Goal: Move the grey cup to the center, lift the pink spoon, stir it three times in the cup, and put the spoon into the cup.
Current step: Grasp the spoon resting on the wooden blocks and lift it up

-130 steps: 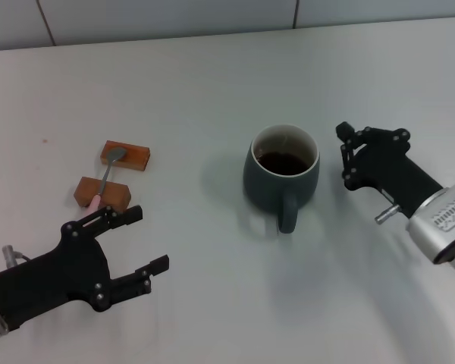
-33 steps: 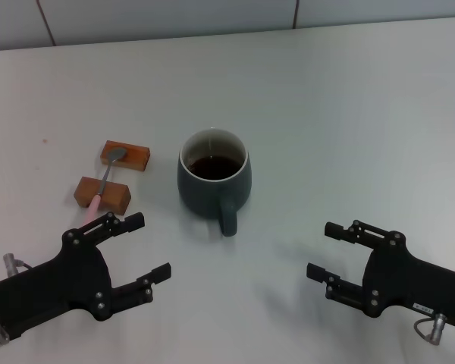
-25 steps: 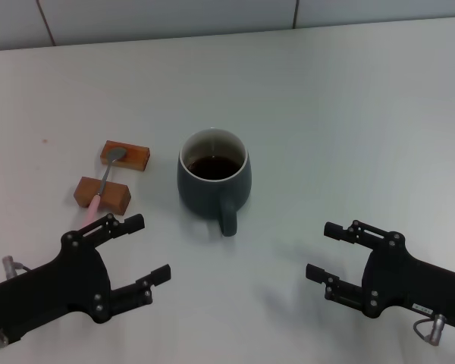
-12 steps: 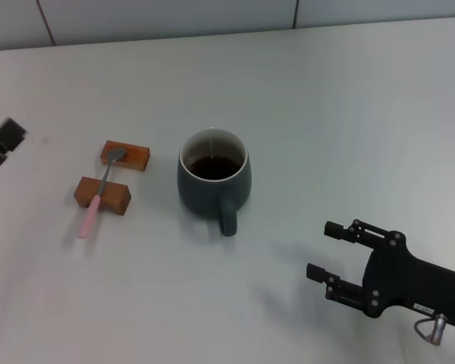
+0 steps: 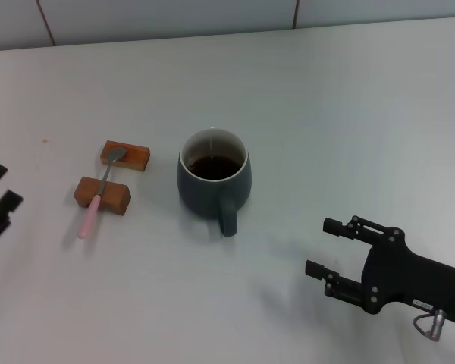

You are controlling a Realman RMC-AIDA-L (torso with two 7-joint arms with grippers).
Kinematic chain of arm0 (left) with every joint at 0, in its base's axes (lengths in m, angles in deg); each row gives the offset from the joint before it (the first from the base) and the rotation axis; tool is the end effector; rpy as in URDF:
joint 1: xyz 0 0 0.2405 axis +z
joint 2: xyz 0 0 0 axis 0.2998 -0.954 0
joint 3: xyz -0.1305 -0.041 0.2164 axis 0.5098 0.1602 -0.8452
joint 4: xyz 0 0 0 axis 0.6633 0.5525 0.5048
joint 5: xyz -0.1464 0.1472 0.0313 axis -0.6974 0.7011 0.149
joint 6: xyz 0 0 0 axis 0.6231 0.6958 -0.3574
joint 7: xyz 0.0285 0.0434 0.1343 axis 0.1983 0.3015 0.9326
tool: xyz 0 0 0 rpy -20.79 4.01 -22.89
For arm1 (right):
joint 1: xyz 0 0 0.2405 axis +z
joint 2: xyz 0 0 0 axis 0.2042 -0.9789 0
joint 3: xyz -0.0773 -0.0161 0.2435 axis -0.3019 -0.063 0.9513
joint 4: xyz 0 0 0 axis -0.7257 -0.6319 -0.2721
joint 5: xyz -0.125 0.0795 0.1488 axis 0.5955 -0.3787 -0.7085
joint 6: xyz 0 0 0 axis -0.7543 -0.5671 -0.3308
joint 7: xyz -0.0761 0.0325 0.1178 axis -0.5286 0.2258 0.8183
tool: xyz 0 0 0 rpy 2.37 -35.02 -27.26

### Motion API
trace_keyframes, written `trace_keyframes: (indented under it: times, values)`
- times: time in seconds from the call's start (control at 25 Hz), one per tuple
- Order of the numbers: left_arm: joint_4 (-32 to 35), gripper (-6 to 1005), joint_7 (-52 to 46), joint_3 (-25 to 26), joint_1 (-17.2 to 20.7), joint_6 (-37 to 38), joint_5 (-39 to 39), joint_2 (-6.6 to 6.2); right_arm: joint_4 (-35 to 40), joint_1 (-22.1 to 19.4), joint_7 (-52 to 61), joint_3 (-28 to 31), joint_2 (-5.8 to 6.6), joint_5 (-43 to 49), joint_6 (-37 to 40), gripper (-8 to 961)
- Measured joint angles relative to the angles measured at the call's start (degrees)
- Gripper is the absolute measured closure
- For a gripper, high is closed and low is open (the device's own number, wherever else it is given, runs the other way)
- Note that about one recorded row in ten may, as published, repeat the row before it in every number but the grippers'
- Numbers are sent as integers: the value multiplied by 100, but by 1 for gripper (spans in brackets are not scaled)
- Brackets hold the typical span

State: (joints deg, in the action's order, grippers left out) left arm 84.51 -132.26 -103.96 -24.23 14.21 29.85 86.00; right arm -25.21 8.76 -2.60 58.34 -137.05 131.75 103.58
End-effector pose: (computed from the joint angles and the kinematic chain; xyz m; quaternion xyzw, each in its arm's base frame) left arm -0.3656 0.2060 0.0168 -0.4945 -0.6547 -0.5556 0.1342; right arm 0.3193 0.2193 -0.0592 -0.9167 0.1183 0.3084 0.2249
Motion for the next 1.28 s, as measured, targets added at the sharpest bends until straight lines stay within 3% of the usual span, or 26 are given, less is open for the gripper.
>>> trace_keyframes:
  times: [0.4, 0.48, 0.72, 1.28]
  values:
    - [-201, 200, -472, -286, 92, -239, 8, -4, 46, 2, 3, 0, 0, -16, 0, 269]
    - [-673, 200, -712, -394, 145, -336, 8, 3, 62, 14, 3, 0, 0, -19, -1, 269]
    - [-944, 200, -731, -367, 142, -443, -7, 9, 79, 36, 3, 4, 0, -32, -1, 269]
    - [-1446, 200, -732, -390, -166, -584, -3, 32, 137, 118, 45, 9, 6, -37, -39, 269]
